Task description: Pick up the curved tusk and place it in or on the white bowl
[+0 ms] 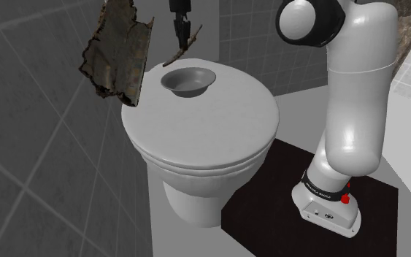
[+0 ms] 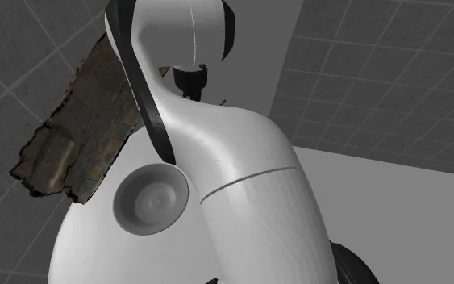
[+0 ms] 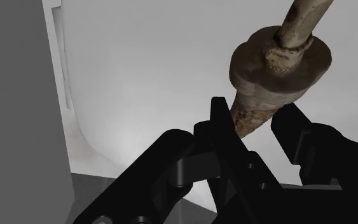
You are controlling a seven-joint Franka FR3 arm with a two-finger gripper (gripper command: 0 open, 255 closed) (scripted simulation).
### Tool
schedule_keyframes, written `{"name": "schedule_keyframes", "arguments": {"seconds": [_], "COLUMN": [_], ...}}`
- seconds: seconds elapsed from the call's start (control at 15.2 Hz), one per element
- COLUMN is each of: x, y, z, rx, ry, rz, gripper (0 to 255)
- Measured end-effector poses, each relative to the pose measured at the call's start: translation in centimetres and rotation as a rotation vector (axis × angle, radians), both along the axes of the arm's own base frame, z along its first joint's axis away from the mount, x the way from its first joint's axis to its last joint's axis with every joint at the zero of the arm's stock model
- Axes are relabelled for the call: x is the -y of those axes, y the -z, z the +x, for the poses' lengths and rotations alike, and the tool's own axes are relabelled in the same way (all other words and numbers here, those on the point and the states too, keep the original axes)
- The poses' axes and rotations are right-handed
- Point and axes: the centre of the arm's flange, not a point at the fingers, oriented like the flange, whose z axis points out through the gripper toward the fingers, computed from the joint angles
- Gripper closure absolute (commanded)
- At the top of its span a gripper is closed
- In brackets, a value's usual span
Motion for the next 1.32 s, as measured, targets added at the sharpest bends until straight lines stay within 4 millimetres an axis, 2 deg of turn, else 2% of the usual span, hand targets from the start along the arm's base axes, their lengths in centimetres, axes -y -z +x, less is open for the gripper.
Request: {"name": "schedule_keyframes", "arguments": {"seconds": [0.66, 0.92, 1.32], "x": [0.0, -2.6, -7.9], "y": [-5.1, -5.8, -5.7], "z": [0.0, -2.8, -8.9], "rx": [0.0, -0.001, -0.001], "ry": [0.0, 0.001, -0.001], "rz": [0.0, 0.0, 0.001], "gripper": [255, 255, 255]}}
